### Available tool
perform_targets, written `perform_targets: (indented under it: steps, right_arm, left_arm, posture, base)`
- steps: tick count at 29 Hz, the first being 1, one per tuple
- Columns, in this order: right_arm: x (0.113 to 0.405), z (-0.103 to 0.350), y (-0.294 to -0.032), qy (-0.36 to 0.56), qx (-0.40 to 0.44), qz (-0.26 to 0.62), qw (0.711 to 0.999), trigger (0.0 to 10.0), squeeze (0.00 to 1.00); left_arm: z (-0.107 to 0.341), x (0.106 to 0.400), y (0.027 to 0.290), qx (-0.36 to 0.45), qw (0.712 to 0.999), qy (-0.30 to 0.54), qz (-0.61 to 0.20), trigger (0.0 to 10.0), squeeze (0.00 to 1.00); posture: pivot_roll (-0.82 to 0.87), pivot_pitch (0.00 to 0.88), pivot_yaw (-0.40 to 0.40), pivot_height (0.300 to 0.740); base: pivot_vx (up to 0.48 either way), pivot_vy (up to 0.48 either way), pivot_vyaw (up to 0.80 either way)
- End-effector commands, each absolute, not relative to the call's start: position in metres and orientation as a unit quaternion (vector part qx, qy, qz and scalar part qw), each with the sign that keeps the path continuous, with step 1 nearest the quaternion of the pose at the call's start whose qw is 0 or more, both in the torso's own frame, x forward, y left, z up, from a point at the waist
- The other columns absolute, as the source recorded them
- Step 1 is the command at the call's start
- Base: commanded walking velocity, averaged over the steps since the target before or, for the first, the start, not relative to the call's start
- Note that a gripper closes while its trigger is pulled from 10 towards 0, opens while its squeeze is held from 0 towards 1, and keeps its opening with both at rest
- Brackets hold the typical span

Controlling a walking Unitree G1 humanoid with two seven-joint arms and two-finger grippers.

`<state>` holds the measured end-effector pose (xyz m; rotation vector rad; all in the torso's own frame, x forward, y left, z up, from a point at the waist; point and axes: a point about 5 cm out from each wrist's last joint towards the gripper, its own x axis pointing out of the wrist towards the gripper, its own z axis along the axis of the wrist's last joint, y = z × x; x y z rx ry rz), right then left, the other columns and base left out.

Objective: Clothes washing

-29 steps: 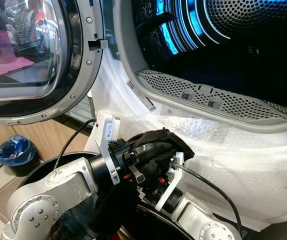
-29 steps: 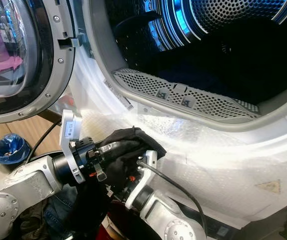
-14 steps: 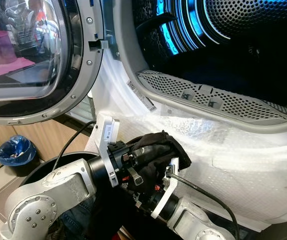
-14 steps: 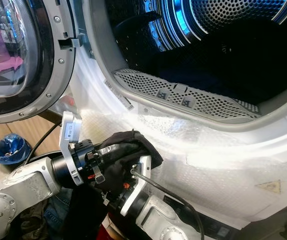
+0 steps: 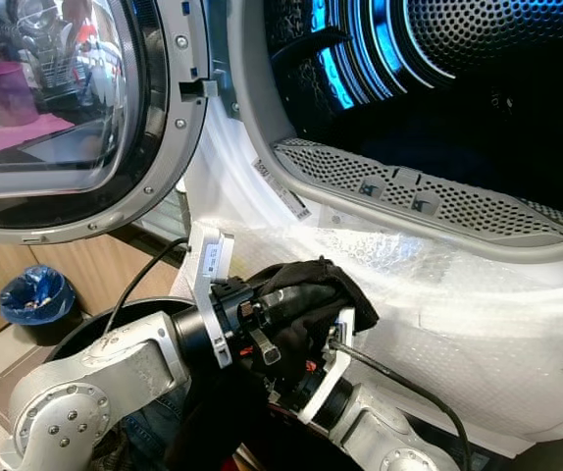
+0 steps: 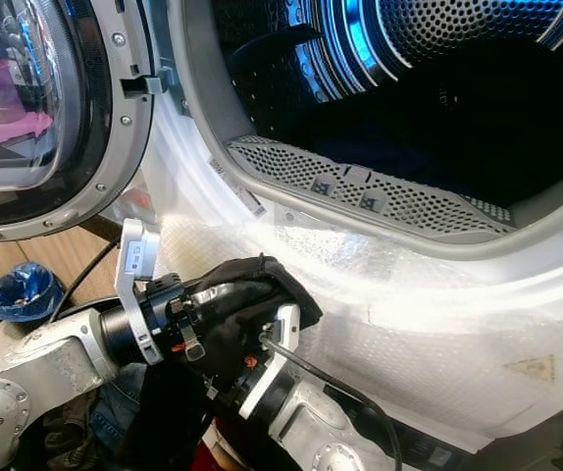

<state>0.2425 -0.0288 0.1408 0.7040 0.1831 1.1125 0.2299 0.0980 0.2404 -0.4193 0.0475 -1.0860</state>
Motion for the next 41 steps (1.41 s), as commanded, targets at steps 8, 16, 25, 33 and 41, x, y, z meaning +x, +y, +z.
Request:
perform_targets:
  steps: [8, 16, 25, 33, 41]
  right_arm:
    - [0.244, 0.145, -0.025, 0.063, 0.323, 0.537, 0.777, 0.0, 0.00]
    - [0.248, 0.147, -0.030, 0.050, 0.330, 0.539, 0.773, 0.0, 0.00]
    - [0.256, 0.143, -0.028, 0.049, 0.331, 0.539, 0.773, 0.0, 0.00]
    - [0.263, 0.143, -0.027, 0.042, 0.335, 0.542, 0.769, 0.0, 0.00]
    - [0.268, 0.140, -0.025, 0.041, 0.341, 0.540, 0.768, 0.0, 0.00]
  left_arm:
    - [0.247, 0.224, 0.097, -0.173, 0.835, 0.005, -0.523, 10.0, 0.00]
    - [0.249, 0.221, 0.100, -0.166, 0.830, 0.004, -0.533, 10.0, 1.00]
    - [0.257, 0.208, 0.124, -0.172, 0.837, 0.011, -0.520, 10.0, 1.00]
    - [0.255, 0.188, 0.137, -0.169, 0.837, 0.033, -0.520, 10.0, 1.00]
    - [0.257, 0.176, 0.151, -0.148, 0.843, 0.052, -0.514, 10.0, 1.00]
  posture:
    - [0.08, 0.009, 0.019, 0.740]
    - [0.08, 0.020, 0.018, 0.740]
    - [0.14, 0.033, 0.016, 0.740]
    - [0.16, 0.035, 0.021, 0.740]
    - [0.21, 0.039, 0.023, 0.740]
  base:
    - [0.000, 0.000, 0.00]
    - [0.000, 0.000, 0.00]
    - [0.000, 0.000, 0.00]
    - [0.000, 0.000, 0.00]
    - [0.000, 0.000, 0.00]
